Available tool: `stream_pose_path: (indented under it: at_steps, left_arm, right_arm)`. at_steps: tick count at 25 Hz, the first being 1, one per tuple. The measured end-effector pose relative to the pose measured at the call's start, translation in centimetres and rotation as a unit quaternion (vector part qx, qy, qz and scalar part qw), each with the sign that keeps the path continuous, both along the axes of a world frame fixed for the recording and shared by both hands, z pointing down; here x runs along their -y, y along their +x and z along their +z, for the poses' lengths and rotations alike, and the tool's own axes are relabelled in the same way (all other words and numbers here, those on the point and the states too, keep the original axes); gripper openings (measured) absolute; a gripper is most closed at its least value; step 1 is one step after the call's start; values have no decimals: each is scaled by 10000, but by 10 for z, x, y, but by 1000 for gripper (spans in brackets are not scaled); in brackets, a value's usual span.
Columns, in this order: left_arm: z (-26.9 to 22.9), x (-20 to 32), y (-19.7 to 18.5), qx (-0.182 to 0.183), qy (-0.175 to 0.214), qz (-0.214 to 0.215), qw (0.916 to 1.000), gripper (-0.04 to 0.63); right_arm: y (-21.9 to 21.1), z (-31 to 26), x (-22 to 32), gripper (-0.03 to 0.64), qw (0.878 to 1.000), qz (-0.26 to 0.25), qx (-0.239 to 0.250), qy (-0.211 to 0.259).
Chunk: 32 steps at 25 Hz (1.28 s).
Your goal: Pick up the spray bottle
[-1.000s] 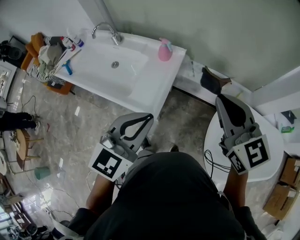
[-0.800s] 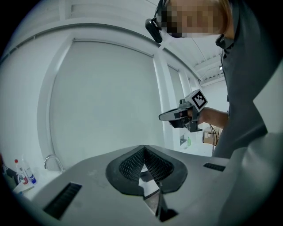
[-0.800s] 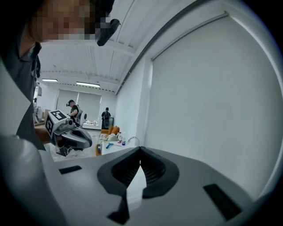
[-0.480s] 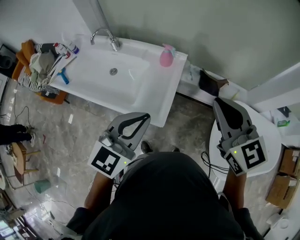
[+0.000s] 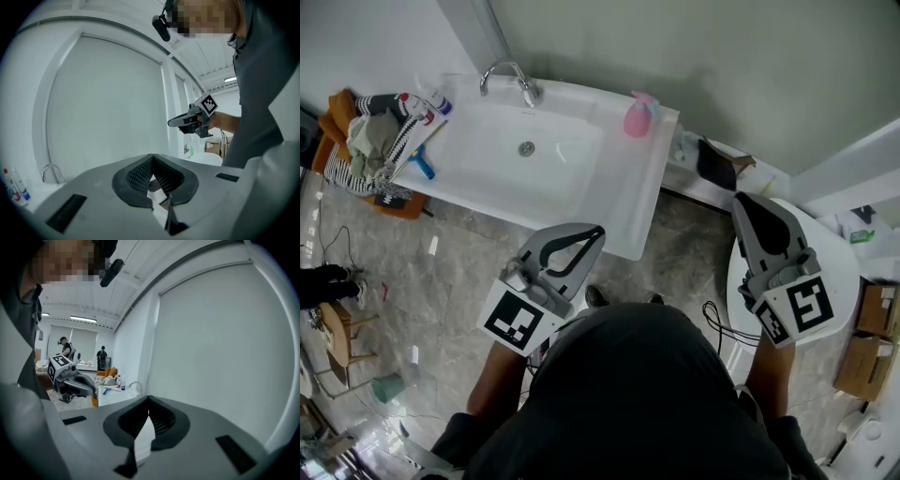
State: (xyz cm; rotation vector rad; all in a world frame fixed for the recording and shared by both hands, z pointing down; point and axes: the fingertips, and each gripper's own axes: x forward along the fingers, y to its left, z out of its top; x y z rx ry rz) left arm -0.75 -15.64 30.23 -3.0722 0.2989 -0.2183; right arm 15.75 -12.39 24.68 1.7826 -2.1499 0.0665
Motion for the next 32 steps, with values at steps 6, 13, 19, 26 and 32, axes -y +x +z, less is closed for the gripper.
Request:
stream_pose_path:
  at_steps: [6, 13, 19, 26, 32]
  left_arm:
    - [3, 12, -20, -133, -19, 30, 9999, 5]
    - [11, 26, -32, -154, -122, -161, 9997, 5]
    - [12, 32, -21, -67, -46, -313, 9995, 5]
    - [13, 38, -7, 10, -95, -641, 9979, 5]
    - [18, 46, 5, 2, -153, -930, 9955, 5]
  right_arm:
    - [-13, 8, 22, 8, 9997, 33, -186, -122]
    - [-22, 18, 43, 8, 9990, -168, -301, -277]
    - [-9, 32, 65, 8, 9979, -379, -334, -410]
    - [12, 48, 96, 8, 9959, -581, -324, -607]
    - [24, 66, 123, 8, 9924, -868, -319, -812]
